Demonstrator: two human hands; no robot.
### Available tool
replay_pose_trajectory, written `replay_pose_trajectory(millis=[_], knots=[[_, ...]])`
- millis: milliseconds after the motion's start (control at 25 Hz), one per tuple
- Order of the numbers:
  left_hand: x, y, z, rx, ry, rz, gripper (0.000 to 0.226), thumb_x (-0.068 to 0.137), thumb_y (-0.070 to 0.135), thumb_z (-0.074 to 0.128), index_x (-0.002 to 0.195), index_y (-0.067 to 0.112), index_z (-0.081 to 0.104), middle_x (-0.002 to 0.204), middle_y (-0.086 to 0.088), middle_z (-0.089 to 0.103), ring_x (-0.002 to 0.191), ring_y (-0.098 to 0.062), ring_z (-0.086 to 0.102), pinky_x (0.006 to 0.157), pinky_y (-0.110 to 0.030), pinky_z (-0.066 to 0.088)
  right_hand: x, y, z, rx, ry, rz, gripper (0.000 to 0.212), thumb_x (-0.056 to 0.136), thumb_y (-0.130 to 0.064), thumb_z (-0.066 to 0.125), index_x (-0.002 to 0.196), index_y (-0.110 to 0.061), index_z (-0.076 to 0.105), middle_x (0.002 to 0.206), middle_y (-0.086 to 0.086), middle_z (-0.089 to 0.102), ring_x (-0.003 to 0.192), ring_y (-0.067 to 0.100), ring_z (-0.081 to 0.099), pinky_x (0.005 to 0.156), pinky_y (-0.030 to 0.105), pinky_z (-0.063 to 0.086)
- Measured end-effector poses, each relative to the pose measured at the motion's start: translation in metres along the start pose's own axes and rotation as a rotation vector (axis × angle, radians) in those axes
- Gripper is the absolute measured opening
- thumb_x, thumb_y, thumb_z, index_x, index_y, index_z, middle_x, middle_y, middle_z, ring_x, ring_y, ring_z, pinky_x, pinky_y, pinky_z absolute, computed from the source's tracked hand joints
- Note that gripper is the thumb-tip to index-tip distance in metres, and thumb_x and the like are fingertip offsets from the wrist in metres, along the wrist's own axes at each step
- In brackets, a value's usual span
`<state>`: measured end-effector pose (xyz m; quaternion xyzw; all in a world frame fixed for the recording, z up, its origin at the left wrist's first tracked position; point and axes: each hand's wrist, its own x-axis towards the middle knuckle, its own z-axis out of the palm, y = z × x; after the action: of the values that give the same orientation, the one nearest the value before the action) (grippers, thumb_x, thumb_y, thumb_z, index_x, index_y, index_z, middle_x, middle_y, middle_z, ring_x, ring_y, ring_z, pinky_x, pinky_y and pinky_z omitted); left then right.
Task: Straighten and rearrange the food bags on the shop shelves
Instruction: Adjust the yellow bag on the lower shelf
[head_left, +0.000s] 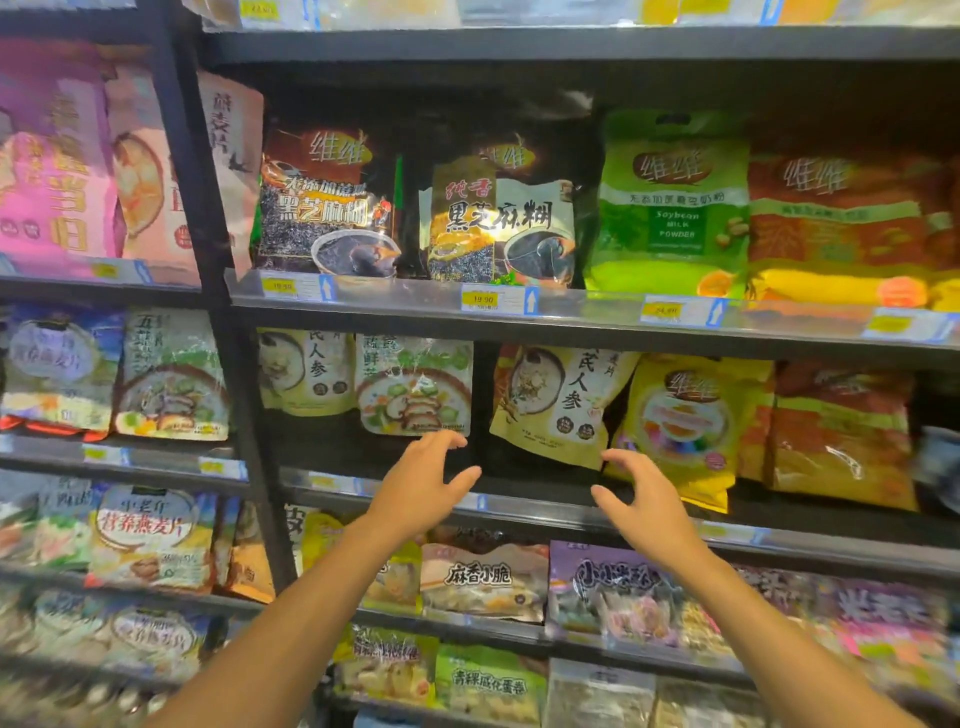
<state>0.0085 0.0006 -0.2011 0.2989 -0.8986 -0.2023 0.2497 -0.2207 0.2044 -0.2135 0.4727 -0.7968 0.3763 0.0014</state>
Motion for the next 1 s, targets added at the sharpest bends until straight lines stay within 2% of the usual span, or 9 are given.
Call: replay_pose_trajectory(millis=[240, 360, 440, 520, 560, 640, 720, 840, 1000], knots=[[0.087, 0.002, 0.056, -0.109, -0.204, -0.128, 0.086, 0.091, 0.063, 0.065, 0.157, 0.017, 0.037, 0.160, -0.003, 0.043, 0.146, -0.020, 0.042, 0.114, -0.038, 0.042, 0.062, 0.047, 0.021, 0.042, -0.151, 0.187, 0.073, 0.095, -0.039, 0.071, 0.157, -0.016, 0.038, 0.158, 0.001, 0.045, 0.146, 0.023, 0.042, 0.114, 0.037, 0.040], [0.119, 0.000, 0.077, -0.178, -0.268, -0.236, 0.098, 0.087, 0.065, 0.070, 0.160, 0.013, 0.031, 0.155, -0.013, 0.048, 0.141, -0.031, 0.048, 0.107, -0.039, 0.046, 0.095, 0.059, 0.024, 0.073, -0.135, 0.282, 0.030, 0.094, -0.036, 0.074, 0.104, -0.013, 0.057, 0.098, 0.000, 0.063, 0.090, 0.020, 0.061, 0.069, 0.024, 0.046], [0.137, -0.004, 0.094, -0.211, -0.290, -0.284, 0.085, 0.089, 0.063, 0.069, 0.153, 0.015, 0.039, 0.138, -0.014, 0.057, 0.136, -0.036, 0.053, 0.097, -0.038, 0.047, 0.113, 0.065, 0.025, 0.084, -0.145, 0.351, 0.032, 0.095, -0.036, 0.073, 0.084, -0.012, 0.055, 0.074, 0.002, 0.057, 0.069, 0.018, 0.057, 0.059, 0.027, 0.042], [0.153, -0.003, 0.105, -0.242, -0.309, -0.325, 0.079, 0.091, 0.060, 0.068, 0.153, 0.023, 0.037, 0.134, -0.009, 0.055, 0.138, -0.035, 0.051, 0.098, -0.034, 0.045, 0.132, 0.077, 0.031, 0.139, -0.176, 0.384, 0.051, 0.092, -0.042, 0.073, 0.125, -0.004, 0.063, 0.111, 0.017, 0.071, 0.101, 0.033, 0.068, 0.087, 0.041, 0.054], [0.159, -0.001, 0.108, -0.254, -0.305, -0.332, 0.086, 0.091, 0.058, 0.070, 0.159, 0.023, 0.030, 0.145, -0.011, 0.053, 0.141, -0.033, 0.048, 0.104, -0.034, 0.043, 0.142, 0.083, 0.036, 0.176, -0.192, 0.398, 0.080, 0.087, -0.048, 0.074, 0.152, -0.012, 0.045, 0.141, 0.017, 0.060, 0.127, 0.037, 0.059, 0.105, 0.046, 0.050], [0.173, 0.001, 0.113, -0.257, -0.257, -0.277, 0.091, 0.091, 0.050, 0.073, 0.161, 0.017, 0.025, 0.162, -0.010, 0.040, 0.146, -0.029, 0.042, 0.111, -0.030, 0.036, 0.162, 0.096, 0.049, 0.266, -0.203, 0.424, 0.112, 0.074, -0.059, 0.075, 0.165, -0.029, 0.016, 0.168, 0.006, 0.031, 0.150, 0.036, 0.039, 0.118, 0.055, 0.039], [0.188, 0.004, 0.116, -0.248, -0.204, -0.229, 0.088, 0.093, 0.040, 0.075, 0.160, 0.011, 0.026, 0.164, -0.008, 0.036, 0.149, -0.026, 0.037, 0.111, -0.027, 0.034, 0.184, 0.111, 0.064, 0.375, -0.189, 0.482, 0.120, 0.068, -0.064, 0.078, 0.165, -0.033, 0.013, 0.167, 0.003, 0.036, 0.142, 0.033, 0.051, 0.112, 0.054, 0.047], [0.211, -0.004, 0.121, -0.330, -0.194, -0.184, 0.071, 0.092, 0.024, 0.078, 0.151, 0.013, 0.039, 0.146, 0.003, 0.045, 0.144, -0.021, 0.041, 0.103, -0.019, 0.032, 0.198, 0.111, 0.073, 0.562, -0.174, 0.538, 0.100, 0.088, -0.037, 0.078, 0.165, -0.030, 0.015, 0.150, 0.005, 0.057, 0.103, 0.020, 0.073, 0.089, 0.040, 0.060], [0.231, -0.024, 0.135, -0.499, -0.268, -0.177, 0.054, 0.087, 0.017, 0.082, 0.128, 0.022, 0.047, 0.128, 0.008, 0.057, 0.126, -0.013, 0.053, 0.086, -0.005, 0.042, 0.206, 0.116, 0.076, 0.600, -0.210, 0.544, 0.069, 0.094, -0.031, 0.074, 0.153, -0.028, 0.040, 0.126, 0.000, 0.071, 0.103, 0.020, 0.075, 0.093, 0.043, 0.061]])
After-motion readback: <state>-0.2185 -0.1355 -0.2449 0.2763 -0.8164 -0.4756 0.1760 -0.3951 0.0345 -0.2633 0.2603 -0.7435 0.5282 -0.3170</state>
